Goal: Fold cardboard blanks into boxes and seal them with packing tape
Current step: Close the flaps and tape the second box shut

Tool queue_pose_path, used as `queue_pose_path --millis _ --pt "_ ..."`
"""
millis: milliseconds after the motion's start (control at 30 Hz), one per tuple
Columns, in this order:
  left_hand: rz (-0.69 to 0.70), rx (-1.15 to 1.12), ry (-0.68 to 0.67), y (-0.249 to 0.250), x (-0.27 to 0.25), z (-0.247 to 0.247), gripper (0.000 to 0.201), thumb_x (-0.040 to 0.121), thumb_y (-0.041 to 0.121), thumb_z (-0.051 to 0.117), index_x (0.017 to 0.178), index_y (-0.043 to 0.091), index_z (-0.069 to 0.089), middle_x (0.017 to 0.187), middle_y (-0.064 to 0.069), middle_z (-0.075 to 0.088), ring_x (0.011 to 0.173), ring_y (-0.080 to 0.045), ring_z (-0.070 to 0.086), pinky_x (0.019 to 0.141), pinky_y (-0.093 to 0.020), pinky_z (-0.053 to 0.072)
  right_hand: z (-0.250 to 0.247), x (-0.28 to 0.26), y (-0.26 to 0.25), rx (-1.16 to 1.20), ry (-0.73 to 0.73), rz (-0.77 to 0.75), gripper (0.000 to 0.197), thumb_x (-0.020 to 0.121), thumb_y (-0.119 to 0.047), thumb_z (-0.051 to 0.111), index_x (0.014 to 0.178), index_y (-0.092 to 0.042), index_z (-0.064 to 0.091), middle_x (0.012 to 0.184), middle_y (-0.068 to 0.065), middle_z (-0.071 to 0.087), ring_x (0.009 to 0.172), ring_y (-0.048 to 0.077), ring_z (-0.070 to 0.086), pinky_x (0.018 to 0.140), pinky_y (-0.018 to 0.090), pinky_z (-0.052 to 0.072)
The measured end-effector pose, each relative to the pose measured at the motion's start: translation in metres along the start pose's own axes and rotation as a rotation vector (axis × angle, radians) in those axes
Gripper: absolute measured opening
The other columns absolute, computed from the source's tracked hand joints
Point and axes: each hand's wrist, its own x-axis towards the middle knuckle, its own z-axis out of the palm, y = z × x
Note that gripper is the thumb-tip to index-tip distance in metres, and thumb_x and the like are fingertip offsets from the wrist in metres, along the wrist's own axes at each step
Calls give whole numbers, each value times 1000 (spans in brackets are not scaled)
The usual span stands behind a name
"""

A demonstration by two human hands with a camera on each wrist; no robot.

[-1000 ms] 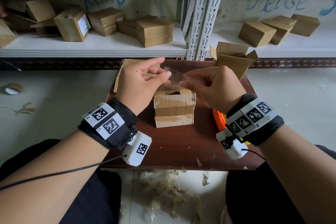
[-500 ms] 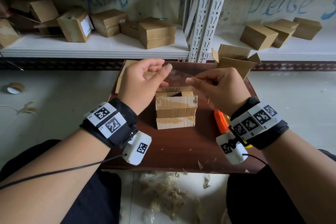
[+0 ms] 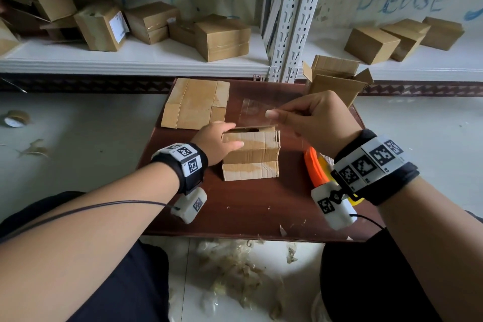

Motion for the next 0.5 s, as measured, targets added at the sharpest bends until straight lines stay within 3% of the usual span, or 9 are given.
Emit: queue_pose_path --millis 100,300,500 --pt "-10 -17 -5 -4 -1 9 52 88 48 76 133 23 68 141 3 59 129 -17 56 111 -36 43 -2 1 5 0 -16 22 26 85 -54 78 80 -28 82 59 8 68 45 27 56 45 30 47" --pt "25 -55 -124 -10 -14 7 50 62 55 95 103 34 76 117 11 63 111 -10 60 103 -38 50 1 1 9 -9 -105 76 31 81 -60 76 82 -29 83 60 9 68 47 25 57 51 35 51" --pt "28 -142 -186 -14 -31 14 57 59 45 99 108 26 76 121 7 67 117 -15 61 103 -38 51 19 -3 18 -92 -303 152 24 82 -54 80 78 -30 83 52 -3 63 42 15 53 43 26 46"
